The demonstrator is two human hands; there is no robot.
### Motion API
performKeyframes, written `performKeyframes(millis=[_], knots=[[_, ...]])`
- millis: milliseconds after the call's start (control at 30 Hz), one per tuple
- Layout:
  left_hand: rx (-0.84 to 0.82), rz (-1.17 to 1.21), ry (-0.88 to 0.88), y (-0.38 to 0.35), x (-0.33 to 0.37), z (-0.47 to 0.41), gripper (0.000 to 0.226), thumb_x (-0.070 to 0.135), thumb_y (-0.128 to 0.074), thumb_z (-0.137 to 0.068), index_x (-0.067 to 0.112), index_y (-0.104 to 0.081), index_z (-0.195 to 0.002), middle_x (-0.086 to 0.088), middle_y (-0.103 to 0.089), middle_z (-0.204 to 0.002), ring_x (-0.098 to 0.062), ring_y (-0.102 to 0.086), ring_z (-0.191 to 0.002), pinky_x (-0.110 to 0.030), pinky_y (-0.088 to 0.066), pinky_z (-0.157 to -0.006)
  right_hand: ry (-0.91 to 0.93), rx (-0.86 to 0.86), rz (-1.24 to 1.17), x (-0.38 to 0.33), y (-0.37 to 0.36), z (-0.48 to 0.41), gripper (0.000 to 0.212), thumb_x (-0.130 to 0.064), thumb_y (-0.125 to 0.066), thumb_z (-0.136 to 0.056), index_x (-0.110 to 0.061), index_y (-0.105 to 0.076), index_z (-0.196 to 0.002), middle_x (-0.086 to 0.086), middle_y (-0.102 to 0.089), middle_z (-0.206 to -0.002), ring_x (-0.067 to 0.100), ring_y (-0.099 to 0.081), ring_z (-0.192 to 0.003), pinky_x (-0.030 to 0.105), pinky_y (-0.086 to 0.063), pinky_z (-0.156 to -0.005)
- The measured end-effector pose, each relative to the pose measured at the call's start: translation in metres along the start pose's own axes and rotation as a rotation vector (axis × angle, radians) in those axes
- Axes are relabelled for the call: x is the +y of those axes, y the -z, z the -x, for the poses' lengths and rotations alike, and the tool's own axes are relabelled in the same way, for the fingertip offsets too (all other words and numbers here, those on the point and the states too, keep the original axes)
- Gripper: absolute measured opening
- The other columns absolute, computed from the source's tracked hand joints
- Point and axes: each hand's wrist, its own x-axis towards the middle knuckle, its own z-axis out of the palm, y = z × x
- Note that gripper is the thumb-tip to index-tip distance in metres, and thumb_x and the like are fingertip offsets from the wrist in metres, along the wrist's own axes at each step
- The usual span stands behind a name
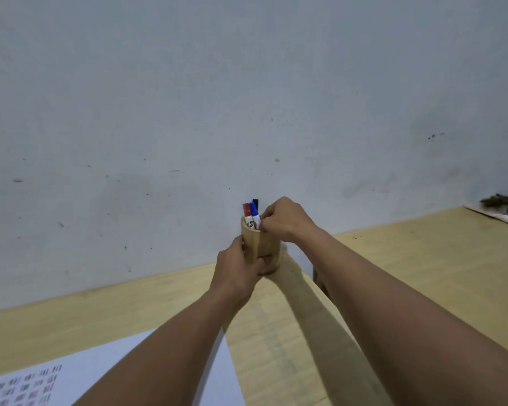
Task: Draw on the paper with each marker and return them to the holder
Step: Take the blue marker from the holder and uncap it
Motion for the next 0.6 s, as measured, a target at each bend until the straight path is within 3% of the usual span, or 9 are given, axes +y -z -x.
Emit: performKeyframes(millis=[67,167,333,433,600], knots=[[0.009,-0.015,0.003,-0.002,-0.004,-0.004,0.051,0.024,-0.077,-0.082,0.016,-0.058,-0.129,0.001,-0.068,-0.117,-0.011,-0.064,-0.094,-0.007,-0.047,-0.054,0.006,-0.024,0.0,0.002,0.001,-0.006,0.024,-0.019,-0.069,-0.085,-0.005,-0.081,-0.1,0.012,-0.077,-0.107,0.028,-0.07,-0.101,0.046,-0.061,-0.088],[0.002,-0.039,0.01,-0.002,-0.006,-0.006,0.055,0.027,-0.077,-0.082,0.016,-0.057,-0.132,0.001,-0.068,-0.122,-0.017,-0.065,-0.106,-0.012,-0.044,-0.068,0.026,-0.035,-0.014,0.005,-0.001,-0.01,0.019,-0.024,-0.075,-0.089,-0.01,-0.081,-0.101,0.004,-0.077,-0.102,0.021,-0.068,-0.094,0.037,-0.06,-0.085],[0.001,-0.042,0.005,-0.001,-0.006,-0.006,0.057,0.031,-0.077,-0.081,0.016,-0.057,-0.132,0.001,-0.068,-0.123,-0.017,-0.064,-0.107,-0.021,-0.047,-0.079,0.034,0.067,-0.089,0.008,-0.004,-0.003,0.016,-0.025,-0.073,-0.091,-0.01,-0.076,-0.092,0.0,-0.068,-0.085,0.019,-0.062,-0.088,0.033,-0.052,-0.069],[0.006,-0.032,0.01,-0.002,-0.003,-0.003,0.058,0.033,-0.077,-0.079,0.016,-0.057,-0.13,0.002,-0.067,-0.12,-0.014,-0.062,-0.099,-0.015,-0.044,-0.068,0.061,0.141,-0.14,0.005,0.001,0.006,0.016,-0.026,-0.07,-0.091,-0.01,-0.07,-0.09,-0.001,-0.062,-0.08,0.021,-0.057,-0.086,0.033,-0.047,-0.066],[0.019,0.003,0.02,-0.001,0.005,0.001,0.053,0.026,-0.078,-0.08,0.016,-0.057,-0.128,0.003,-0.066,-0.113,-0.002,-0.056,-0.081,-0.007,-0.042,-0.051,0.104,0.246,-0.227,-0.009,0.015,0.018,0.017,-0.03,-0.062,-0.097,-0.012,-0.063,-0.099,0.0,-0.069,-0.091,0.025,-0.068,-0.086,0.044,-0.056,-0.078]])
